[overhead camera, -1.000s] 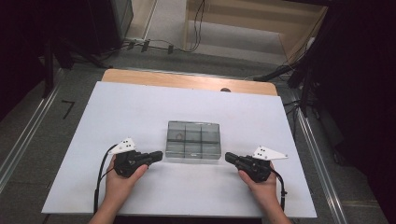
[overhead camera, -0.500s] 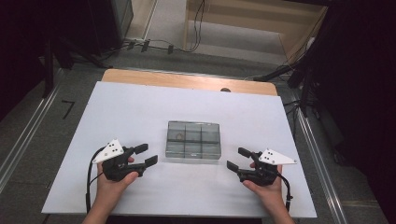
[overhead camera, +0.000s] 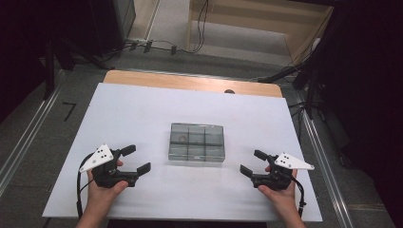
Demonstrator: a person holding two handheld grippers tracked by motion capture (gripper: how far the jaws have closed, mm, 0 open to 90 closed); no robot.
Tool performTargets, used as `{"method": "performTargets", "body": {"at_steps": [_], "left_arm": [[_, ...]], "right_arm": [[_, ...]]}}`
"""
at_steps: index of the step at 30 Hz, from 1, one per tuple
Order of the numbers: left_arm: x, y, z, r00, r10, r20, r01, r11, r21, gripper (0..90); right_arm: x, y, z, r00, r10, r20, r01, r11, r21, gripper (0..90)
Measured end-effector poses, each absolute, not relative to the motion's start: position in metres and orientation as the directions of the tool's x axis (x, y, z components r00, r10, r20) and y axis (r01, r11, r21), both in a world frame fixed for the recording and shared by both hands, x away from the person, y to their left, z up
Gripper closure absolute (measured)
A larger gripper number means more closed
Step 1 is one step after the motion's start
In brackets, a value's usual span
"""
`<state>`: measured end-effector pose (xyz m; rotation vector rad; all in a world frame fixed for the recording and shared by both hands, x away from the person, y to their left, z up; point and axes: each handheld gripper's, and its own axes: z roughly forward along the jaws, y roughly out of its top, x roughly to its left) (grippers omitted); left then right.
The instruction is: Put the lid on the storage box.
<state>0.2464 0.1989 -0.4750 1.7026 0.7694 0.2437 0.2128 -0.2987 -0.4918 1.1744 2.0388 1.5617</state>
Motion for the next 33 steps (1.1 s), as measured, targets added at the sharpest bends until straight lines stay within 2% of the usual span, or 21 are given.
{"method": "performTargets", "body": {"at_steps": [4,11,33], "left_arm": [[0.244,0.205,-0.475,0.755,0.615,-0.23,0.36,-0.095,0.928,2.5],[0.239,0.217,-0.479,0.752,0.617,-0.231,0.367,-0.102,0.925,0.1],[0.238,0.26,-0.483,0.687,0.688,-0.234,0.369,-0.053,0.928,0.0]], "right_arm": [[0.21,-0.305,-0.493,-0.607,0.763,0.221,0.412,0.065,0.909,7.6],[0.208,-0.316,-0.498,-0.594,0.774,0.219,0.42,0.066,0.905,4.0],[0.194,-0.362,-0.503,-0.514,0.826,0.234,0.426,0.009,0.905,0.0]]}}
